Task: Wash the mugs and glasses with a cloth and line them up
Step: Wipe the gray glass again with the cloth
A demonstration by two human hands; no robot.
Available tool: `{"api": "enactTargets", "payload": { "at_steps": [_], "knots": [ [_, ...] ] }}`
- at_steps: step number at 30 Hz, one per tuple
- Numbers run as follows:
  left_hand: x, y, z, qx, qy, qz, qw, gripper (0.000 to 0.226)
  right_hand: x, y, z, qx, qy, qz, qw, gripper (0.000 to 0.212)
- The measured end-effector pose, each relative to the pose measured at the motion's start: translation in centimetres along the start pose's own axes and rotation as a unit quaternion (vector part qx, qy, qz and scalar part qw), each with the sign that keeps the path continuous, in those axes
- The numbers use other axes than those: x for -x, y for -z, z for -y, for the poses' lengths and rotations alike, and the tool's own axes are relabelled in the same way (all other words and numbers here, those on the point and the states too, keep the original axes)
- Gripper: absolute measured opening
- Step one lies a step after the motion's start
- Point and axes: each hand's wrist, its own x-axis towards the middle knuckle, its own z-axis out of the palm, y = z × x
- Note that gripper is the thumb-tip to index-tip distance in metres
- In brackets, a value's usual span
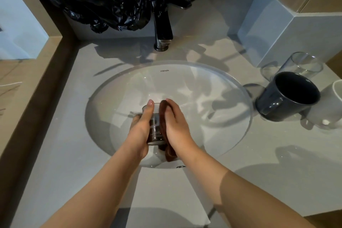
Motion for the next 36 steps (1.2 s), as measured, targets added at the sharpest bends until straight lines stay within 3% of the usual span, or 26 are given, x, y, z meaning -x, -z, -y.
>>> {"api": "enactTargets", "payload": {
  "at_steps": [3,6,9,12,14,16,19,22,26,28,30,32,36],
  "knots": [
    [0.2,-0.3,0.0,-0.005,0.014,0.030,0.999,0.055,-0.3,0.8,-0.5,-0.038,-0.056,-0.105,0.992,0.029],
    [0.5,-0.8,0.2,0.003,0.013,0.034,0.999,0.053,0.0,0.9,-0.9,-0.053,-0.028,-0.040,0.997,0.032],
    [0.6,-0.6,0.0,0.016,0.010,0.047,0.999,0.055,0.1,0.1,-0.9,-0.042,0.033,0.023,0.998,0.054],
    [0.6,-0.4,-0.2,0.010,0.001,0.067,0.998,0.057,-0.1,0.2,-0.9,-0.043,0.051,-0.026,0.997,0.035],
    [0.4,-0.4,-0.1,0.011,0.007,0.059,0.998,0.058,-0.6,0.8,-0.7,-0.074,-0.014,-0.071,0.995,0.026],
    [0.3,-0.6,0.2,0.009,0.016,0.044,0.999,0.056,-0.9,1.2,-0.8,-0.080,-0.038,-0.067,0.994,0.027],
    [0.5,-0.7,0.1,0.010,0.029,0.044,0.999,0.055,-0.4,0.8,-1.1,-0.007,0.058,-0.007,0.998,0.027],
    [0.9,-0.4,-0.1,0.000,0.028,0.075,0.997,0.059,-0.2,0.5,-1.2,0.013,0.084,0.000,0.996,0.023],
    [0.4,-0.6,0.3,-0.002,0.026,0.064,0.998,0.060,-0.6,1.5,-0.6,-0.099,-0.065,-0.078,0.990,0.029],
    [-0.1,-0.7,0.5,-0.005,0.019,0.017,1.000,0.065,-0.6,1.4,-0.5,-0.128,-0.111,-0.017,0.985,0.031],
    [-0.4,-0.6,0.5,-0.007,0.017,-0.018,1.000,0.067,-0.3,0.8,-0.6,-0.126,-0.076,0.051,0.988,0.032],
    [-0.2,-0.5,0.4,0.000,0.008,-0.022,1.000,0.063,0.0,0.3,-0.5,-0.100,-0.033,0.067,0.992,0.036],
    [0.1,-0.3,0.1,0.005,0.019,0.035,0.999,0.064,-0.1,0.6,-0.5,-0.063,0.005,-0.041,0.997,0.021]
  ]
}}
